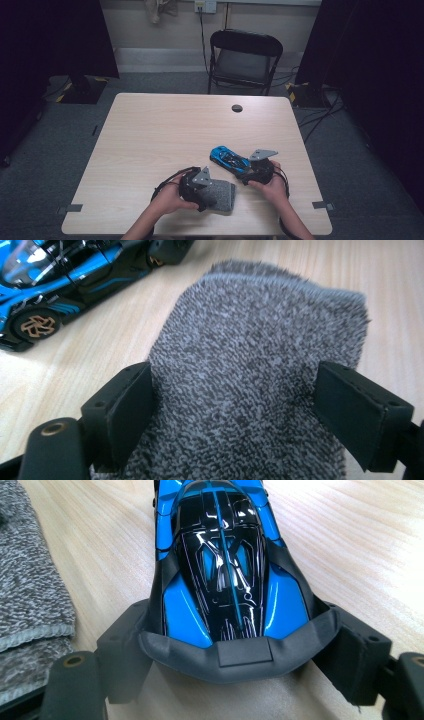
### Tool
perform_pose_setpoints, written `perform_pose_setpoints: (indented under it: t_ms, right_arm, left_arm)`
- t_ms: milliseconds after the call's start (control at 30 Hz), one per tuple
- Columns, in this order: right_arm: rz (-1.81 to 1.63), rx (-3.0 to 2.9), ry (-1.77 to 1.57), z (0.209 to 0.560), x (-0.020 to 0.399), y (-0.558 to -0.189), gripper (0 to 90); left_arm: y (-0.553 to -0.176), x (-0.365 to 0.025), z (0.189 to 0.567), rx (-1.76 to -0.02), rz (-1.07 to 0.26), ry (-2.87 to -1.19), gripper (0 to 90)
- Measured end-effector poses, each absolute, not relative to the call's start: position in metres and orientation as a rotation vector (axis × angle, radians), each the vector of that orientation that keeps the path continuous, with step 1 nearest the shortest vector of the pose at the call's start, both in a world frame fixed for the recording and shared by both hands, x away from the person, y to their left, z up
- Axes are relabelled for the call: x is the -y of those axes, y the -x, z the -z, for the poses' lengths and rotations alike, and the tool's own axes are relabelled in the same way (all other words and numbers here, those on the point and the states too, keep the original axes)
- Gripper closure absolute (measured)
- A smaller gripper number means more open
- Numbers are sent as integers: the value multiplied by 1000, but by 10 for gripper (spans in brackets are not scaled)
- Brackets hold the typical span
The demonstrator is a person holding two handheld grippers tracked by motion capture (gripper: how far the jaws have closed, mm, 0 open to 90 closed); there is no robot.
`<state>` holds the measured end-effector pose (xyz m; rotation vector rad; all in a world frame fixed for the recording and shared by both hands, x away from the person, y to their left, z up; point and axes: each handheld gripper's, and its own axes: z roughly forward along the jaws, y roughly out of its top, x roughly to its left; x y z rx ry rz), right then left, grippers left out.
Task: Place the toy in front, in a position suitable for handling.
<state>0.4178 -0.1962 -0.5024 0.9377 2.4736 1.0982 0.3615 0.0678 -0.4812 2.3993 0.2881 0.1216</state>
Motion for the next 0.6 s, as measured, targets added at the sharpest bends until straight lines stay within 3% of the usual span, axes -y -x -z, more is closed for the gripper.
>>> perform_pose_setpoints:
  t_ms: [267,600]
  right_arm:
    - [-1098,-2474,-938,502,196,-418,233]
    - [-1098,-2474,-938,502,196,-418,234]
  left_arm:
    - [-363,-71,490,-292,-99,-2369,175]
    - [-365,-73,490,-340,-127,-2354,300]
